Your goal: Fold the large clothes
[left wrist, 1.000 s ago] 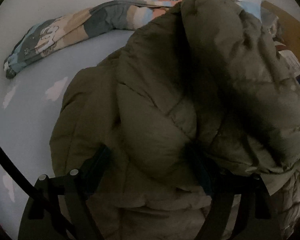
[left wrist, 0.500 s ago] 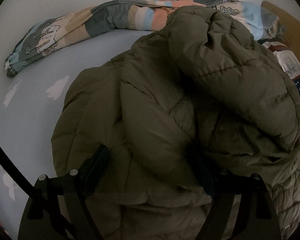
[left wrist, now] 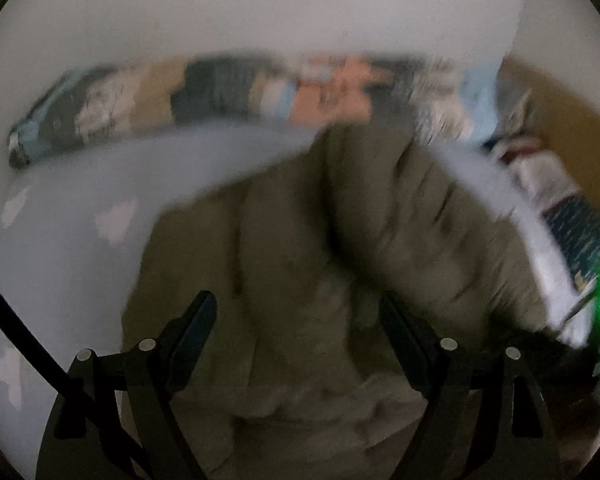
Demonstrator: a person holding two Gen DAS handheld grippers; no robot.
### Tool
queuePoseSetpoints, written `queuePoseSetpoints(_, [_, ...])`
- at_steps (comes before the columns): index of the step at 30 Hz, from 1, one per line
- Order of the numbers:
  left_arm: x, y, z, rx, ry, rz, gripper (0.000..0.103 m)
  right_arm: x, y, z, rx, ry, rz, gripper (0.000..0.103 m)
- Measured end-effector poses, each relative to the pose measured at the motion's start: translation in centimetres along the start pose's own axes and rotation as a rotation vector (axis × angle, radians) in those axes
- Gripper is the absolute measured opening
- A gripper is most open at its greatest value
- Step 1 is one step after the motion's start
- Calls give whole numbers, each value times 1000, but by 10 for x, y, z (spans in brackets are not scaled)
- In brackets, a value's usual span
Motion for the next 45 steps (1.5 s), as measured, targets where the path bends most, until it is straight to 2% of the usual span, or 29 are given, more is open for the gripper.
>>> queuePoseSetpoints(2, [-10,-3,4,-41,36,-3,82,1,1,1,0,1,2,35])
queuePoseSetpoints(3, [-16,-2,0,-37,49,-9,82,3,2,1,2,2,13,35])
queuePoseSetpoints(8, [-39,19,-35,65,57,-24,82,3,3,8,15,-11,23,36])
queuePoseSetpoints(12, [-43,40,-67,192,-44,-114,83,3,4,11,36,-30,46,36])
queuePoseSetpoints(13, [-44,44,-67,197,-47,-124,83,3,5,12,41,-36,50,36])
queuePoseSetpoints(18, [-40,48,-64,196,-36,-128,83,-1,2,16,62,-60,23,36])
queuePoseSetpoints(22, [-36,43,-50,177,-11,-126,83,-13,-9,30,-19,-116,-87,36])
queuePoseSetpoints(24, [-36,37,-39,150,6,-125,83,-20,-12,33,-56,-91,-115,36])
queuePoseSetpoints(26, [-37,35,-36,137,-13,-147,83,-23,-12,31,-46,-89,-132,36])
queuePoseSetpoints(30, [-35,48,-50,200,-42,-187,83,-12,-5,14,31,-69,-87,36])
queuePoseSetpoints(33, [-40,48,-46,188,-56,-221,83,-4,-1,11,39,-35,-30,37])
queuePoseSetpoints(36, [-38,40,-36,169,-30,-187,83,-6,-4,14,36,-36,-42,37])
queuePoseSetpoints(37, [-34,36,-31,156,-12,-162,83,-7,-7,17,23,-36,-47,37])
queuePoseSetpoints(41, [-20,22,-16,87,7,-94,83,3,-22,46,-122,-54,1,37])
queuePoseSetpoints(43, [-13,23,-19,99,-5,-81,83,9,-25,54,-161,-82,12,37])
queuePoseSetpoints(45, [-7,29,-31,146,-21,-69,83,15,-24,54,-152,-122,9,37])
Point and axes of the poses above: each gripper's, at about its wrist camera, not at the fingertips, and z roughly against the way its jaws point, x to its left, y to its underside, the point moved 2 cm from there along -z, roughly the way its jaws point, and after that the axes turned 6 degrees about -x, right-handed, at the moved point
